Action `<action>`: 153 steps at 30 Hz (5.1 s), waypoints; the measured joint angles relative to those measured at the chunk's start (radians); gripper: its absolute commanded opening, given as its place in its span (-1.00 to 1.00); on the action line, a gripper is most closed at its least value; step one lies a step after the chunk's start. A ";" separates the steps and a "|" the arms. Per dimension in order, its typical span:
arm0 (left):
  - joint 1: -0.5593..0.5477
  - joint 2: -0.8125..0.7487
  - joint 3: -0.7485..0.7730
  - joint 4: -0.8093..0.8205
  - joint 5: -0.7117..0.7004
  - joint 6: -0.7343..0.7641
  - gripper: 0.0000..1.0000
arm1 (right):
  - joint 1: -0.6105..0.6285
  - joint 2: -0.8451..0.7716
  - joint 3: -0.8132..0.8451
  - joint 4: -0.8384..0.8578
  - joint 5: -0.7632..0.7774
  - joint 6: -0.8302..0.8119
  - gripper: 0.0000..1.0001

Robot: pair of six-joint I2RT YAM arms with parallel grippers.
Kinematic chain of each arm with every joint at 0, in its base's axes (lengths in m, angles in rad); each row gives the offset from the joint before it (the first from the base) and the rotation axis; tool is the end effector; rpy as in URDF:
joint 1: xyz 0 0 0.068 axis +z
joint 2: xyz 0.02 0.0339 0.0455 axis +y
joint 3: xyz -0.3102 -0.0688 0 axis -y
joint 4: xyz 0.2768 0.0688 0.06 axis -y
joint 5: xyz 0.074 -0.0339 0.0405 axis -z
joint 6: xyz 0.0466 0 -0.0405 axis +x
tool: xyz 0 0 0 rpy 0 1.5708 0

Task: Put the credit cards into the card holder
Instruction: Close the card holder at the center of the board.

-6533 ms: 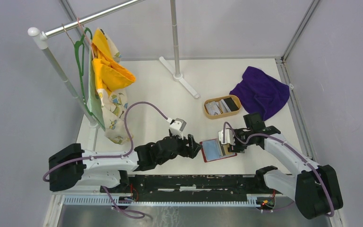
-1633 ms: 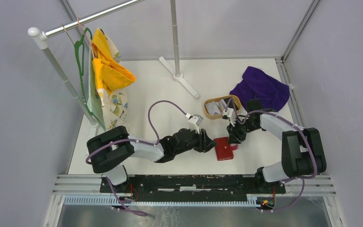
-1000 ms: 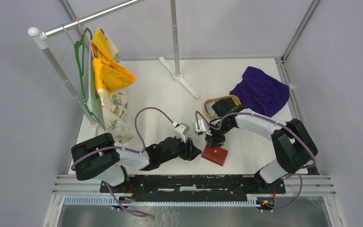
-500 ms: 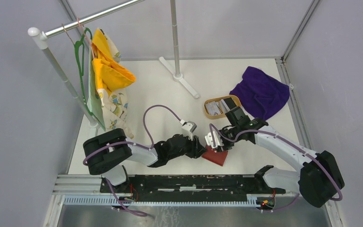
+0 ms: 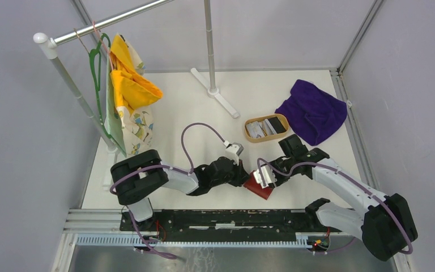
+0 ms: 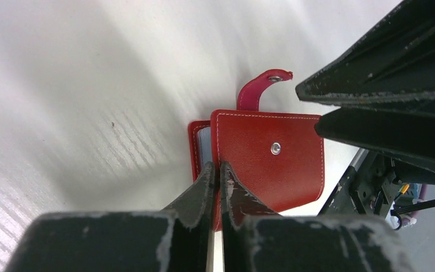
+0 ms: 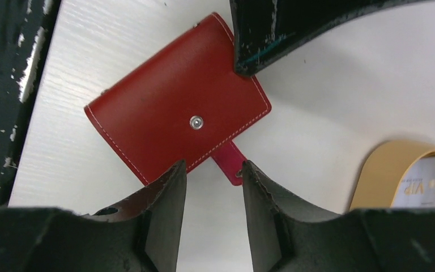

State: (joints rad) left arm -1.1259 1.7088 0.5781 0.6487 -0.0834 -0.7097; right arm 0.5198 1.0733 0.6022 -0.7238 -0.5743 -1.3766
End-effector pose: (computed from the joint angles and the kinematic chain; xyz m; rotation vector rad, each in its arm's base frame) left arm 0.1505 -0.3067 0.1401 0.4041 2.1854 -1.0120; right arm 0.1501 0.1150 0.2087 -2.1365 1.3588 0.4793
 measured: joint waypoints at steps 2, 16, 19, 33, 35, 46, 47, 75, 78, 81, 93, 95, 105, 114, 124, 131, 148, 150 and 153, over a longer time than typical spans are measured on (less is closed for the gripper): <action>0.000 0.003 0.011 -0.013 0.000 -0.001 -0.96 | -0.027 0.000 -0.006 0.000 0.009 -0.002 -0.11; 0.001 0.016 0.029 -0.026 -0.012 -0.056 -0.96 | -0.214 0.039 -0.002 0.017 -0.018 0.129 -0.14; 0.001 0.016 0.025 -0.020 -0.012 -0.068 -0.96 | -0.216 0.093 0.022 0.014 -0.060 0.167 -0.14; 0.001 0.016 0.015 -0.003 -0.011 -0.083 -0.96 | -0.215 0.187 0.049 0.034 -0.123 0.317 -0.42; 0.001 0.016 0.015 -0.003 -0.011 -0.083 -0.97 | -0.214 0.190 0.049 0.043 -0.122 0.334 -0.46; 0.001 0.010 0.010 -0.003 -0.011 -0.084 -0.93 | -0.178 0.206 0.051 0.126 -0.076 0.425 -0.90; 0.001 0.007 0.008 -0.003 -0.011 -0.084 -0.91 | -0.174 0.207 0.052 0.132 -0.072 0.433 -0.94; 0.001 -0.189 -0.024 -0.057 0.041 -0.083 -0.81 | -0.154 0.200 0.074 0.230 -0.050 0.513 -1.00; 0.001 -0.121 -0.006 -0.030 0.076 -0.083 -0.82 | -0.154 0.201 0.074 0.230 -0.050 0.512 -1.00; 0.001 -0.052 0.014 -0.020 0.097 -0.084 -0.83 | -0.154 0.208 0.074 0.230 -0.050 0.509 -0.99; 0.001 0.047 0.074 -0.027 0.101 -0.089 -0.94 | -0.154 0.235 0.075 0.230 -0.041 0.504 -0.48; 0.001 0.047 0.076 -0.032 0.091 -0.095 -0.94 | -0.155 0.235 0.075 0.230 -0.041 0.509 -0.36; 0.001 0.047 0.077 -0.036 0.082 -0.108 -0.96 | -0.155 0.240 0.098 0.227 -0.053 0.528 -0.31; 0.001 0.047 0.077 -0.037 0.082 -0.108 -0.96 | -0.156 0.300 0.150 0.219 -0.062 0.551 -0.37; 0.001 0.047 0.077 -0.037 0.081 -0.108 -0.96 | -0.160 0.325 0.156 0.182 -0.062 0.550 -0.61; 0.001 0.047 0.077 -0.037 0.081 -0.108 -0.96 | -0.162 0.329 0.170 0.168 -0.074 0.546 -0.80; 0.001 0.047 0.077 -0.038 0.081 -0.108 -0.96 | -0.162 0.348 0.171 0.161 -0.077 0.542 -0.80; 0.001 0.047 0.077 -0.038 0.081 -0.108 -0.96 | -0.162 0.348 0.172 0.161 -0.077 0.542 -0.87; 0.001 0.047 0.077 -0.038 0.081 -0.108 -0.96 | -0.162 0.348 0.176 0.160 -0.076 0.542 -1.00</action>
State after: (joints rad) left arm -1.1252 1.7554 0.6556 0.6106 -0.0025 -0.8177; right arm 0.3576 1.4208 0.7780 -0.5636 -0.6506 -0.8341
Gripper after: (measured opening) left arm 0.026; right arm 0.050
